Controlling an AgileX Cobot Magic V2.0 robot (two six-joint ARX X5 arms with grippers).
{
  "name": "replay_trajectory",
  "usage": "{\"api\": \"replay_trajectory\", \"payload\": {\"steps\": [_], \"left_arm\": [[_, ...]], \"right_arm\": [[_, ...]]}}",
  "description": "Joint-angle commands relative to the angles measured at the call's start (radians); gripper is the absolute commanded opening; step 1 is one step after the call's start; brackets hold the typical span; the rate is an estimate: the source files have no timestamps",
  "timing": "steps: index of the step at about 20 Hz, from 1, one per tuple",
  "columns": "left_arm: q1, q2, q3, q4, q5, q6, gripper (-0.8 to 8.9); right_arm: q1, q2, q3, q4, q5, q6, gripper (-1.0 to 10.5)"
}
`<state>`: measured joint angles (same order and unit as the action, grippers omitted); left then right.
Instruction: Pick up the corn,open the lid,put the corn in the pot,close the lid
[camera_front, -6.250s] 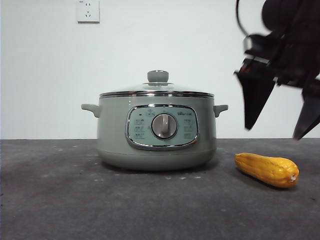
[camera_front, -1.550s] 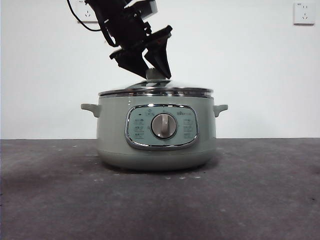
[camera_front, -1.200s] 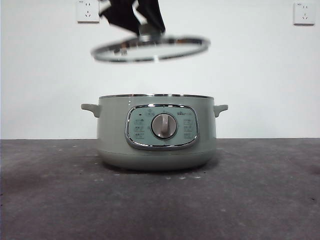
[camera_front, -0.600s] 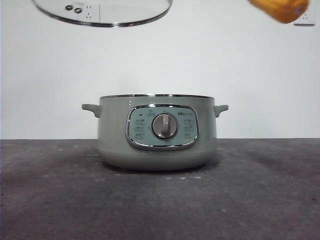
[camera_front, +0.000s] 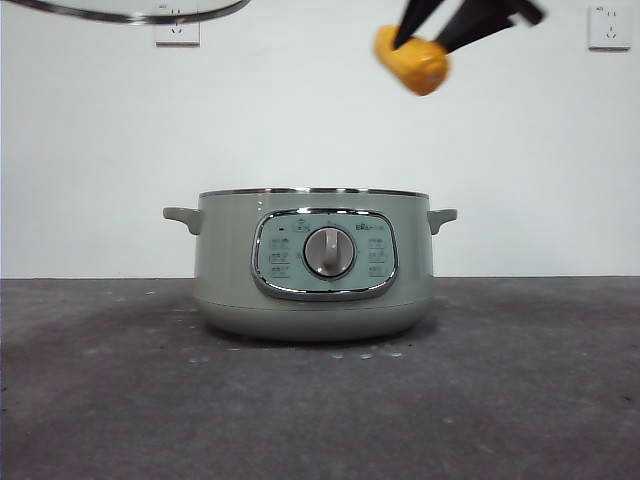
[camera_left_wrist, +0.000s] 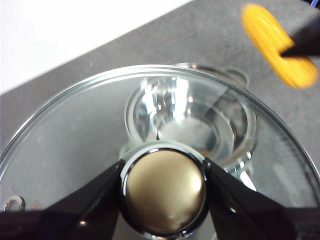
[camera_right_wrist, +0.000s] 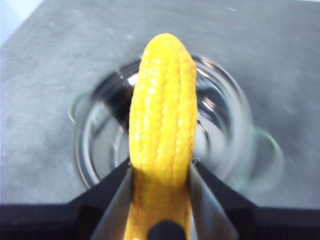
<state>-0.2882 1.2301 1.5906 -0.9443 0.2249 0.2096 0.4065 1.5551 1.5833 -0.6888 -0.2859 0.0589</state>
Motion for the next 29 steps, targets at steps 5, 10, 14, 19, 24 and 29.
{"api": "replay_trajectory", "payload": {"steps": [5, 10, 14, 19, 24, 29], "left_arm": [[0.048, -0.294, -0.247, 0.025, 0.013, 0.004, -0.08], [0.048, -0.430, -0.249, -0.021, -0.002, 0.003, -0.08], [0.048, -0.478, -0.249, -0.077, -0.024, 0.003, -0.08], [0.047, -0.482, -0.249, -0.079, -0.024, 0.000, -0.08], [0.047, -0.482, -0.249, -0.077, -0.024, 0.001, -0.08], [0.047, -0.481, -0.249, -0.071, -0.024, 0.000, -0.08]], "right_arm": [[0.080, 0.326, 0.309, -0.022, 0.017, -0.031, -0.1], [0.117, 0.568, 0.504, -0.097, 0.053, -0.033, -0.1], [0.138, 0.677, 0.528, -0.125, 0.098, -0.037, -0.1], [0.151, 0.745, 0.527, -0.163, 0.130, -0.038, -0.1], [0.151, 0.767, 0.527, -0.219, 0.175, -0.044, -0.1], [0.157, 0.766, 0.527, -0.213, 0.174, -0.026, 4.8]]}}
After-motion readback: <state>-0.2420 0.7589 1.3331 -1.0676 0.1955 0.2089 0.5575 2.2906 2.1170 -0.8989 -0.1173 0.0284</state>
